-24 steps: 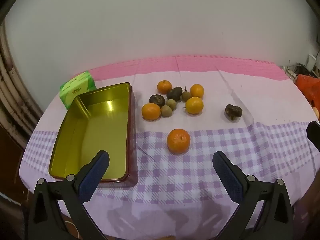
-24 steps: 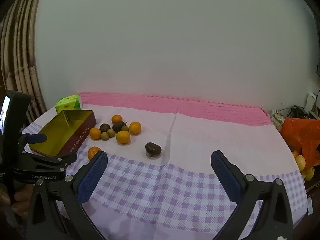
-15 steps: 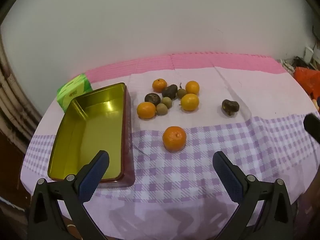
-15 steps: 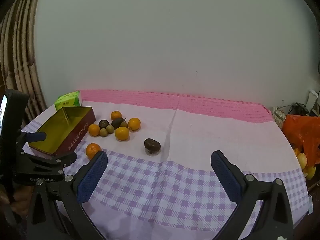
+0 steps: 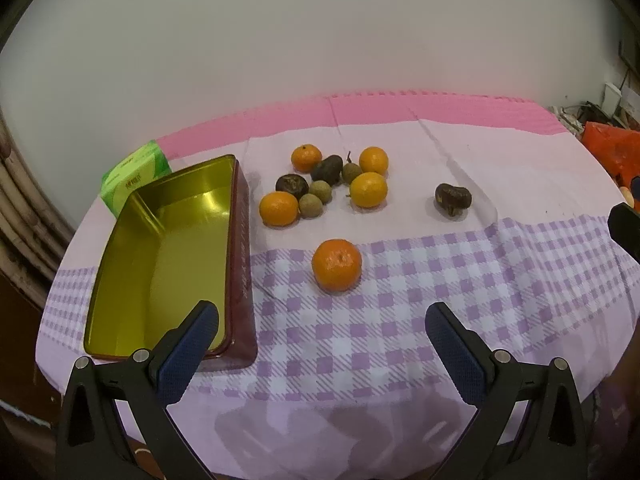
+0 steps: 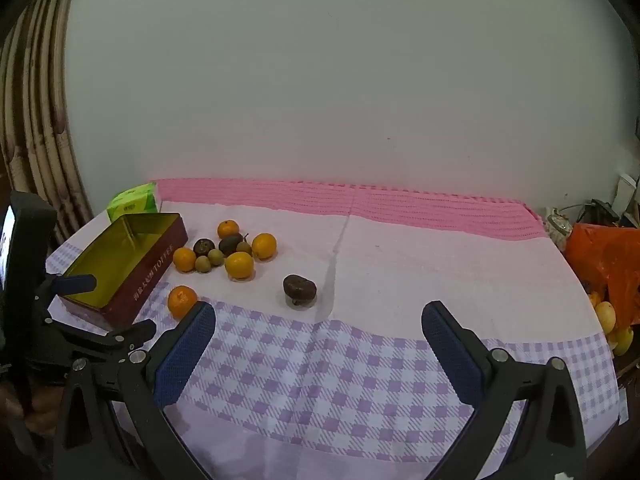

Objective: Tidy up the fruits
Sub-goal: 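Move the left gripper toward the large mandarin in front of the fruit cluster, then close the left gripper on the large mandarin and lift it, then carry the mandarin over the gold tin with the left gripper, then release the mandarin into the tin while the right gripper grasps the dark passion fruit, then lower the passion fruit into the tin and open the right gripper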

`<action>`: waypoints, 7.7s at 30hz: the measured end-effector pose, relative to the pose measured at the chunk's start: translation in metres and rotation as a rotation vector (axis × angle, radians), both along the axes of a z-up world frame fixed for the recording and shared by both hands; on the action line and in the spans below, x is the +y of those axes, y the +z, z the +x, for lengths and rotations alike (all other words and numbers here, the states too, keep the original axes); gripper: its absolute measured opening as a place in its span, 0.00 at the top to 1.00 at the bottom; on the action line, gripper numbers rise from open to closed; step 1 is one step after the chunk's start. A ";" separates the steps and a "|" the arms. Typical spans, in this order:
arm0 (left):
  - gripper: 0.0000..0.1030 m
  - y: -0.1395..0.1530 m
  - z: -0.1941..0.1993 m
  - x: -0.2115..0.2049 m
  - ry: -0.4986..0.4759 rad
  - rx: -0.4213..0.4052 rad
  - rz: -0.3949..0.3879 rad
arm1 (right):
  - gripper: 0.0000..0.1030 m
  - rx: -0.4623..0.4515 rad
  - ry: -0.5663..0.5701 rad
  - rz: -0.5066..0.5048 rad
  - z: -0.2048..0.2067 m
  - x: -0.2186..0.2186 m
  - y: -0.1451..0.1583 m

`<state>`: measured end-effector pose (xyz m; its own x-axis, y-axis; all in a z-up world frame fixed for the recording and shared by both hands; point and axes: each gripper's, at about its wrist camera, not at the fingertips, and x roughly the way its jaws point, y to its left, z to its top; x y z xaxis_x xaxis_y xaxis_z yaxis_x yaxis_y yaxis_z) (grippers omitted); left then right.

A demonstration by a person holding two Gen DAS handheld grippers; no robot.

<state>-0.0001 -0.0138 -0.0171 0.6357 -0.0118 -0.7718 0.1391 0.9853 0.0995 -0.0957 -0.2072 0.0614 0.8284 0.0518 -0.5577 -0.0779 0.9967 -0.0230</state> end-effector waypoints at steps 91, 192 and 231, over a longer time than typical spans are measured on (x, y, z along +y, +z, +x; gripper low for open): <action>0.60 0.018 0.048 -0.005 0.014 0.076 -0.009 | 0.00 0.131 0.007 0.054 0.021 -0.018 -0.030; 0.06 0.039 -0.011 0.204 0.591 -0.030 0.020 | 0.66 0.420 0.623 -0.054 0.243 0.308 -0.076; 0.06 0.030 -0.005 0.191 0.567 -0.012 0.102 | 0.62 0.320 0.495 0.023 0.171 0.138 -0.063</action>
<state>-0.0053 0.1768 0.0125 0.5297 0.4074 -0.7440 -0.4096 0.8909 0.1962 0.0750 -0.0689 -0.0012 0.4935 0.4044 -0.7700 -0.5336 0.8399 0.0991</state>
